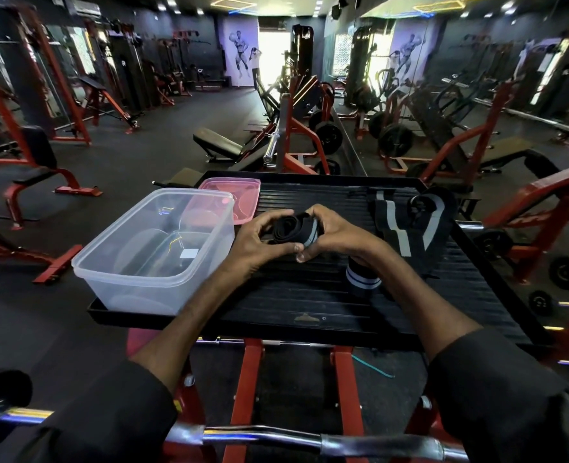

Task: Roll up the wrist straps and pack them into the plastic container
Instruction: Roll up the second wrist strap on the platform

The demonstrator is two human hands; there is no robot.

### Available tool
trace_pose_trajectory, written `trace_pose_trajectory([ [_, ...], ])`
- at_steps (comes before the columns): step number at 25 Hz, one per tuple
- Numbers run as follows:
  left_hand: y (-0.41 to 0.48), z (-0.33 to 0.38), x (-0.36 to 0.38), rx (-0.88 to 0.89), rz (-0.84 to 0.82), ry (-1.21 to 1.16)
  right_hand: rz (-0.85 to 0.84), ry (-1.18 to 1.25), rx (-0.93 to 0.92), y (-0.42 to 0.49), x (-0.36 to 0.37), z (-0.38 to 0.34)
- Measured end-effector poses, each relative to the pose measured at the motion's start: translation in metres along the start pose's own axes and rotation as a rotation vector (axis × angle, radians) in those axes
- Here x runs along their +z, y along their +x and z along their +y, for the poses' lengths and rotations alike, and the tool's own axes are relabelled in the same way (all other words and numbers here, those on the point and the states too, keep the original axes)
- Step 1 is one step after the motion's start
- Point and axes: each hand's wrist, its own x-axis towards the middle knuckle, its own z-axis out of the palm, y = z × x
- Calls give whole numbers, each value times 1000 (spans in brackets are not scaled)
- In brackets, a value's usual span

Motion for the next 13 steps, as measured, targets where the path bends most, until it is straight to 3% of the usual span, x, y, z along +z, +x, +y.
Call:
trace_pose_trajectory([
  [2, -2, 0, -3, -82, 38, -124, 32, 106, -18, -3, -7, -5],
  [5, -5, 1, -12, -268, -46, -331, 75, 110, -44, -3, -14, -12],
  [8, -9, -6, -15, -315, -110, -273, 98, 26, -83, -5, -12, -11],
  [13, -14, -16, -16, -367, -77, -238, 113, -171, -80, -4, -9, -3],
])
